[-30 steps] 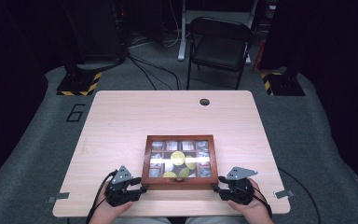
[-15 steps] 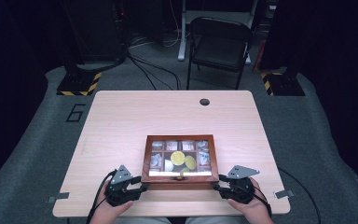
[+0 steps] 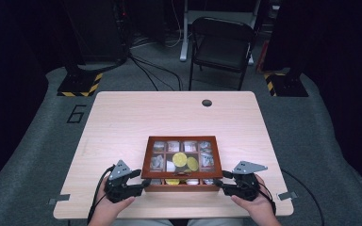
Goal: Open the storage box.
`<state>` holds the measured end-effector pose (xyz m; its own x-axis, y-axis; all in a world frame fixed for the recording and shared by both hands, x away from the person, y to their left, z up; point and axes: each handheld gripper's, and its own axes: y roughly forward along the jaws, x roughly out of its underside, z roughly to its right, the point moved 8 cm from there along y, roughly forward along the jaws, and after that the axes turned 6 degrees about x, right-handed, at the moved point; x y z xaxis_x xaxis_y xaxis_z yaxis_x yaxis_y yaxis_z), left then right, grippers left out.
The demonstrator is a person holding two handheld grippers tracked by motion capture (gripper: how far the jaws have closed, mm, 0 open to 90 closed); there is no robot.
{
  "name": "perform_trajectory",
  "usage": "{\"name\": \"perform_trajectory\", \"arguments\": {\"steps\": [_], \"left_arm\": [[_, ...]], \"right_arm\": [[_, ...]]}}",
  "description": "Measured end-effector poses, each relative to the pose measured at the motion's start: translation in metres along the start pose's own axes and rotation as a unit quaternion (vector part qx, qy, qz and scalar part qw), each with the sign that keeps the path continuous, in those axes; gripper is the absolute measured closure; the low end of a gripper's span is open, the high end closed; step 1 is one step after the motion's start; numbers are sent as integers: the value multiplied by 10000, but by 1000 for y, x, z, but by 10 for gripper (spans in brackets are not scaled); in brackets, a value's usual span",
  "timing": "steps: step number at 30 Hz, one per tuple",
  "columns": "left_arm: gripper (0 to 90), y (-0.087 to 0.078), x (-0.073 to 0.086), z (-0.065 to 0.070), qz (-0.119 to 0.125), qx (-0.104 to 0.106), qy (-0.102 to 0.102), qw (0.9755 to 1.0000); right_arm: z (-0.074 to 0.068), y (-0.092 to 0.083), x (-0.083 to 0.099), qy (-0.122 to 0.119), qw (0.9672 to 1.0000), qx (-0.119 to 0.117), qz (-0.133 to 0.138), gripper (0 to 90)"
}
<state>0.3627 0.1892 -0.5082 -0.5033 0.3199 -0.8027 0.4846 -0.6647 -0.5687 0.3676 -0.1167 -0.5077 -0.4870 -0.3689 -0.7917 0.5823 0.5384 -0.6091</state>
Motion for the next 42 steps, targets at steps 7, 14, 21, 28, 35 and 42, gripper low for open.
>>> {"name": "perform_trajectory", "arguments": {"steps": [7, 14, 21, 28, 35, 42], "left_arm": [[425, -1, -11, 0, 87, 65, -15, 9999], [421, -5, -24, -2, 128, 17, 55, 9999], [421, -10, -38, -5, 232, 39, 51, 9997], [421, -16, -59, -11, 342, 78, 55, 9994], [421, -18, -74, -16, 392, 118, 68, 9991], [426, -18, -90, -22, 426, 143, 106, 9989]], "right_arm": [[2, 0, -10, -200, 9997, 128, -37, 459], [9, -5, -24, -214, 9994, 257, 118, 410], [10, -8, -39, -360, 9987, 304, 172, 417], [13, -13, -63, -521, 9978, 329, 237, 428], [21, -15, -78, -348, 9987, 244, 293, 455], [28, -12, -91, -289, 9987, 273, 309, 458]]}}
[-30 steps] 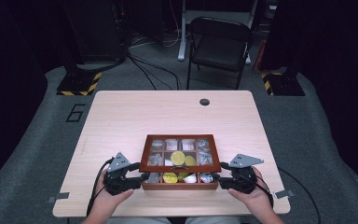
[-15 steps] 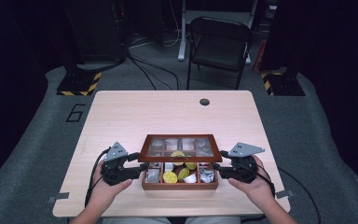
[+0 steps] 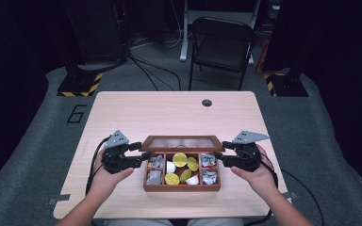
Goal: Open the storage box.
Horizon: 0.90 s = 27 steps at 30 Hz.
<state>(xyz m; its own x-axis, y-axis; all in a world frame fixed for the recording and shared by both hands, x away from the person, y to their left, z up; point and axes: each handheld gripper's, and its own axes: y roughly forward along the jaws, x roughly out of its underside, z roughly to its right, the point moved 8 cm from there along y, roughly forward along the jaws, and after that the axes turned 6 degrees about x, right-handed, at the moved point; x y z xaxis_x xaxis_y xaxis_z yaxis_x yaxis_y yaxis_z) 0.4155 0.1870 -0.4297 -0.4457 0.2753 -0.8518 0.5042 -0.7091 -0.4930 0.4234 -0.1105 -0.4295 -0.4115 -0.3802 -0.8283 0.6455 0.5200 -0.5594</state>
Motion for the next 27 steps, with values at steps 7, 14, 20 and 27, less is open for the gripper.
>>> {"name": "perform_trajectory", "arguments": {"steps": [7, 14, 20, 27], "left_arm": [[441, 1, -16, -10, 221, -14, -47, 9997], [444, 6, -28, -19, 269, -109, -88, 9995], [443, 11, -32, -24, 257, -143, -81, 9995], [441, 17, -31, -34, 320, -193, -141, 9992]], "right_arm": [[11, 9, -10, 122, 9999, 31, 34, 444], [26, 28, -8, 118, 9996, 226, -101, 470], [36, 41, -10, 229, 9991, 329, -121, 514], [42, 47, -14, 359, 9990, 281, -42, 537]]}}
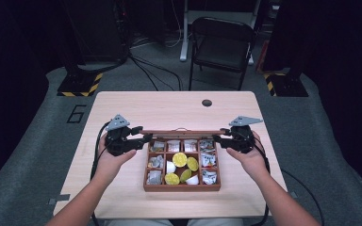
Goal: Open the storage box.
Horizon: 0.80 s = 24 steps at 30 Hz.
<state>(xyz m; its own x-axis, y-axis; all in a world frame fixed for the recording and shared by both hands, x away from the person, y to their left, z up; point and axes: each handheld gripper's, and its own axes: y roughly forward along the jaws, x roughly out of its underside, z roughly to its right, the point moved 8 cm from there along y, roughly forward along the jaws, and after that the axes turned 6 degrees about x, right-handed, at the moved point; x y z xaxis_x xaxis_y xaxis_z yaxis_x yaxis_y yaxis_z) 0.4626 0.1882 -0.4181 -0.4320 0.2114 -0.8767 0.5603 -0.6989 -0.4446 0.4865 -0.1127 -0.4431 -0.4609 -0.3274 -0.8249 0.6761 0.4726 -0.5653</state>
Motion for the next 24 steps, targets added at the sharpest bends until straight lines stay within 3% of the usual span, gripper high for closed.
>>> {"name": "perform_trajectory", "arguments": {"steps": [11, 24], "left_arm": [[466, 21, 10, -17, 72, -106, -232, 9996], [473, 42, 18, -29, -32, -337, -163, 9993]], "right_arm": [[2, 6, -6, 26, 10000, 48, 49, 537], [6, 13, -8, 5, 9999, 107, 59, 534]]}}
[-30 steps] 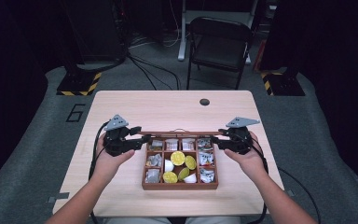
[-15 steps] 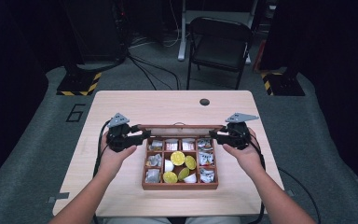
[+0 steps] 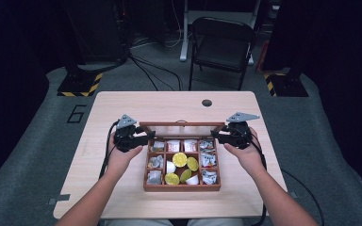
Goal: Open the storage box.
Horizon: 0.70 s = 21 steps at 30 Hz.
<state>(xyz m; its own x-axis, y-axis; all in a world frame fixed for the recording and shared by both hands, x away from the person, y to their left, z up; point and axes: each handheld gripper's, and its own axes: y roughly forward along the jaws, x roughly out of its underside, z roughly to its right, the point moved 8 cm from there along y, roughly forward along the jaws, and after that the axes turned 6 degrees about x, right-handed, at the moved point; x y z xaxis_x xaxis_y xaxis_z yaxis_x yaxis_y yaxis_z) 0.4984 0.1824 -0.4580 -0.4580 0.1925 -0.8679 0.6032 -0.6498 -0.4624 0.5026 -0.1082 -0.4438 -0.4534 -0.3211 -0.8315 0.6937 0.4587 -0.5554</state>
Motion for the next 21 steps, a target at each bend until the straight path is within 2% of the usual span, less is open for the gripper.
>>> {"name": "perform_trajectory", "arguments": {"steps": [4, 14, 21], "left_arm": [[472, 5, 1, -3, 25, -21, -73, 10000], [444, 14, 1, -5, 61, -100, -77, 9999], [422, 19, 0, -4, 196, -273, -217, 9992]], "right_arm": [[1, 3, 0, 17, 10000, 2, -8, 529], [4, 11, 2, 142, 9999, 65, -8, 511], [6, 17, 6, 241, 9995, 179, -40, 502]]}}
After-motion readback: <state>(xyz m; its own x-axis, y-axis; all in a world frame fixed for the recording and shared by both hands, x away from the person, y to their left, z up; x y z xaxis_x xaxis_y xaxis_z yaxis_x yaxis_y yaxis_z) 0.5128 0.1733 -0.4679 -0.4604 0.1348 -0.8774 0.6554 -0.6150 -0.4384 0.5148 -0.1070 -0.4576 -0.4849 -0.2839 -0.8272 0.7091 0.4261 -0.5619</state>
